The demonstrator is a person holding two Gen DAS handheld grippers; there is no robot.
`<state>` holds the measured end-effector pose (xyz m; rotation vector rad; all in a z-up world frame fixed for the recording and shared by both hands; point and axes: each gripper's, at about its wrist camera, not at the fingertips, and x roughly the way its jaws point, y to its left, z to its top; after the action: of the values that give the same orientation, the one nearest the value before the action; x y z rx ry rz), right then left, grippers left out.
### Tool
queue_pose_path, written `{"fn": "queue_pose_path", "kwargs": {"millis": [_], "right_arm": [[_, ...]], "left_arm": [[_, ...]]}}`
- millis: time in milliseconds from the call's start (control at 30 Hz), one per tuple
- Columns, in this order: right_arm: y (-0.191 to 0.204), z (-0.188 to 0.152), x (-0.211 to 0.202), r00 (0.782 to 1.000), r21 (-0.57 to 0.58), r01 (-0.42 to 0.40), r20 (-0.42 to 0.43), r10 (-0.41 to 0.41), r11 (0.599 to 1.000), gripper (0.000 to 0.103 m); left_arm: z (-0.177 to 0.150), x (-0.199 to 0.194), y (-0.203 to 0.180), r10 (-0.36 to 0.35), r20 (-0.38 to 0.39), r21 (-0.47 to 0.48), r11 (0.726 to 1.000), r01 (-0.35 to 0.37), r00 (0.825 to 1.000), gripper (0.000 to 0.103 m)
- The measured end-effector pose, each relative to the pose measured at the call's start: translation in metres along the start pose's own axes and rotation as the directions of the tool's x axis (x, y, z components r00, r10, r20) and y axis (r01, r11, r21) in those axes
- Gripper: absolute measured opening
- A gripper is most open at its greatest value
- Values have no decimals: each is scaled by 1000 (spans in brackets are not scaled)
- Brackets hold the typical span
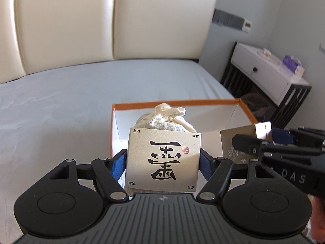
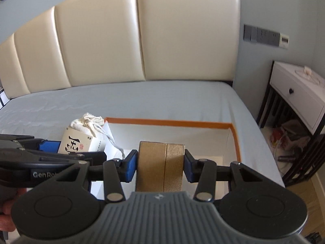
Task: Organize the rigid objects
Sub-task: 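Carry the pouch and block into the orange box and open both tools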
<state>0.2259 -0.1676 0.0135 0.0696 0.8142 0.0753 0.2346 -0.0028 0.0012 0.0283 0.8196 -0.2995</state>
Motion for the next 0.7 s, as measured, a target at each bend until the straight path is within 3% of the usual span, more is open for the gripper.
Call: {"fn": "queue_pose_path", "kwargs": {"millis": [300, 500, 700], "right_arm": [[-12, -8, 53, 989, 59, 7, -150, 2, 998, 46], [-2, -12, 71, 975, 22, -21, -219, 25, 1000, 46], [3, -14, 89, 955, 16, -53, -292, 56, 998, 46]], "left_arm": [[-21, 42, -16, 47, -119, 212, 977, -20, 992, 83], [-28, 59, -16, 41, -210, 217, 976, 5, 977, 83], [-29, 55, -13, 36, -223, 215, 977, 13, 974, 83]]}}
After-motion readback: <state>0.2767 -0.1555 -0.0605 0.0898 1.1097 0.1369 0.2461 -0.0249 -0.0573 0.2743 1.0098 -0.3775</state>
